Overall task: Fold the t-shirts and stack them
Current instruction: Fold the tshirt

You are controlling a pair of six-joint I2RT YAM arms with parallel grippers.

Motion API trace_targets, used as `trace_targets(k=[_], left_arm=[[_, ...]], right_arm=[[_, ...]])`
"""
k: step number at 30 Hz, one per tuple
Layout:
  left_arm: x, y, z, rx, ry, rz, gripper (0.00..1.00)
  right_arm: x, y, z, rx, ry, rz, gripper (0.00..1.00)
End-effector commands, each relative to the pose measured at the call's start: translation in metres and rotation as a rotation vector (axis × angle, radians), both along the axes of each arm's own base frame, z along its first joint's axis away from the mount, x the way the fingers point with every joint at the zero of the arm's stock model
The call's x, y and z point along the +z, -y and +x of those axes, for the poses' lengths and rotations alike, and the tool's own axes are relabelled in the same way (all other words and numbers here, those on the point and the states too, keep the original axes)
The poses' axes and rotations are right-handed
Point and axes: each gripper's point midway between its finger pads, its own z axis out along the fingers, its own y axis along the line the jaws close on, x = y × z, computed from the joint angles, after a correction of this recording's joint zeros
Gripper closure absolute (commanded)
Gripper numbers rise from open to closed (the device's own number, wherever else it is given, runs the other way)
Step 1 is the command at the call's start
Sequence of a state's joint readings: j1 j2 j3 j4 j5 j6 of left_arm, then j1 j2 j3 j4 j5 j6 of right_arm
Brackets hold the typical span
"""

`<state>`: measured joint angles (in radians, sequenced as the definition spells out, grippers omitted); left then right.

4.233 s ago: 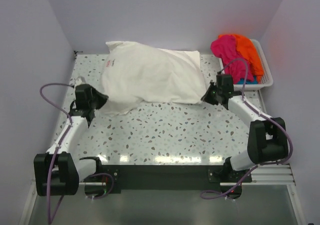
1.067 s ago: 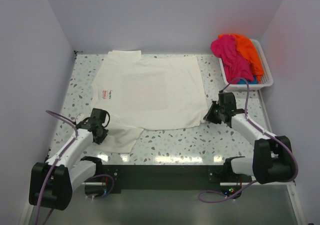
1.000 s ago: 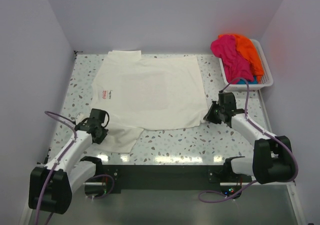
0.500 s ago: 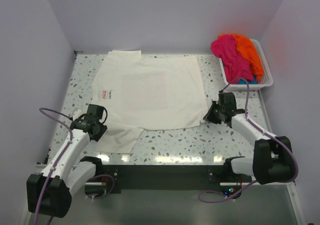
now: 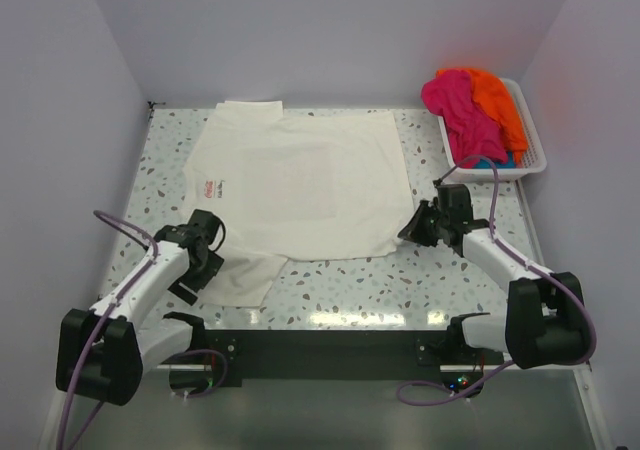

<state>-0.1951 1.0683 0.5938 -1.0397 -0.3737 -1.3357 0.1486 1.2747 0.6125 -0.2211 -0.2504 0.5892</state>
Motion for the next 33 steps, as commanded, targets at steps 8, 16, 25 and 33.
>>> trace_targets(k=[8,16,25,33], left_arm=[[-0.002,0.012,0.009,0.029,-0.039,0.005,0.31],[-0.045,0.030,-0.004,-0.006,-0.101,-0.088,0.48],[-0.037,0.028,0.004,-0.008,-0.029,-0.070,0.93],[0.024,0.020,0.021,-0.058,0.185,-0.055,1.00]], right_arm=[[0.024,-0.009,0.000,0.025,0.097,0.065,0.94],[0.023,-0.008,-0.002,0.029,0.097,0.059,0.94],[0.022,-0.010,-0.003,0.033,0.098,0.064,0.94],[0.023,-0.008,-0.002,0.030,0.098,0.052,0.96]])
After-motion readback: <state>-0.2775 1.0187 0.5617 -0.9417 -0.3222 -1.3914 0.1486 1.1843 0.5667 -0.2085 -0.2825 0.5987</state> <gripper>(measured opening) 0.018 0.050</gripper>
